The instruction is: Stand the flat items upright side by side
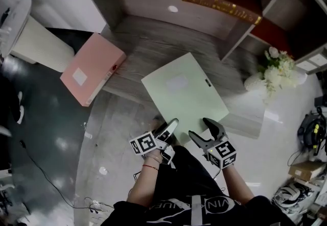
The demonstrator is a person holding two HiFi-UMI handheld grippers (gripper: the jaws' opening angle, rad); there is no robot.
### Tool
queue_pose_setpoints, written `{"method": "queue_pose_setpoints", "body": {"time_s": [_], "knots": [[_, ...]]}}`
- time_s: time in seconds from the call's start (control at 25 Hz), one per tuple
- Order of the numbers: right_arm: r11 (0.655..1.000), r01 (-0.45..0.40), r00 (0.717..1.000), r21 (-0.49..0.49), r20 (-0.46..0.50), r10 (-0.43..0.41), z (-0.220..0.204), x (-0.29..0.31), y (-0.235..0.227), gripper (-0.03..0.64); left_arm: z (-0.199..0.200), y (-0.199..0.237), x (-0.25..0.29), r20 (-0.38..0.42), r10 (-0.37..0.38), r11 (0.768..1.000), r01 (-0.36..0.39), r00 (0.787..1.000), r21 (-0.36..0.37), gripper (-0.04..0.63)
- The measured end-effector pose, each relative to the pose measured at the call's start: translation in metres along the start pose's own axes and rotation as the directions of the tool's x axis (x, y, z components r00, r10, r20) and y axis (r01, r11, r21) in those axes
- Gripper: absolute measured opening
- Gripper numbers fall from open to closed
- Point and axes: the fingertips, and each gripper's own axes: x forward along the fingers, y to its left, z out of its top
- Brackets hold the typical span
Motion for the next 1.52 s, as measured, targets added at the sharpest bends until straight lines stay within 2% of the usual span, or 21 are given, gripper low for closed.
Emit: {"method": "queue_pose_setpoints", "body": {"time_s": [0.24, 0.36, 0.52, 0.64, 0.76, 0.88, 1.04, 1.16, 1.28, 1.52], "knots": [[0.999, -0.037, 0.999, 0.012, -0.015, 0.037, -0.003, -0.003, 0.001, 0.313, -0.030, 0.003, -0.023, -0.039, 0.001, 0.999, -0.003, 0.999, -0.053, 0.287], [0.999, -0.039, 0.999, 0.001, -0.023, 0.039, -0.003, -0.003, 0.001, 0.311, -0.034, 0.003, -0.025, -0.033, -0.012, 0.999, 0.011, 0.999, -0.033, 0.291], [0.999, -0.041, 0.999, -0.006, -0.028, 0.041, -0.004, -0.004, 0.002, 0.313, -0.006, 0.009, -0.024, 0.048, -0.003, 0.999, 0.001, 0.999, 0.044, 0.321], [0.999, -0.044, 0.999, -0.011, -0.029, 0.043, -0.003, -0.003, 0.002, 0.313, 0.023, 0.013, -0.018, 0.114, -0.021, 0.999, 0.016, 0.993, 0.040, 0.335], [0.999, -0.044, 0.998, -0.024, -0.041, 0.043, -0.005, -0.002, 0.002, 0.313, 0.034, 0.014, -0.012, 0.115, -0.051, 0.998, 0.047, 0.992, 0.035, 0.347], [0.995, -0.051, 0.995, -0.080, -0.091, 0.044, -0.002, 0.000, 0.009, 0.325, 0.032, 0.014, -0.011, 0.122, -0.062, 0.998, 0.063, 0.991, -0.006, 0.341], [0.964, -0.169, 0.967, -0.204, -0.223, 0.122, -0.007, 0.013, 0.047, 0.431, 0.026, 0.011, -0.015, 0.124, -0.011, 1.000, 0.013, 0.992, -0.016, 0.325], [0.932, -0.175, 0.948, -0.318, -0.310, 0.073, -0.025, 0.021, 0.054, 0.488, 0.024, 0.006, -0.016, 0.122, 0.030, 0.999, -0.031, 0.992, 0.006, 0.318], [0.922, -0.147, 0.953, -0.357, -0.301, 0.035, -0.026, 0.023, 0.051, 0.486, 0.026, -0.001, -0.016, 0.117, 0.058, 0.998, -0.063, 0.991, 0.032, 0.313], [0.926, -0.158, 0.967, -0.343, -0.243, 0.075, -0.004, 0.030, 0.047, 0.479, 0.050, -0.026, -0.017, 0.165, 0.078, 0.986, -0.100, 0.983, 0.131, 0.304]]}}
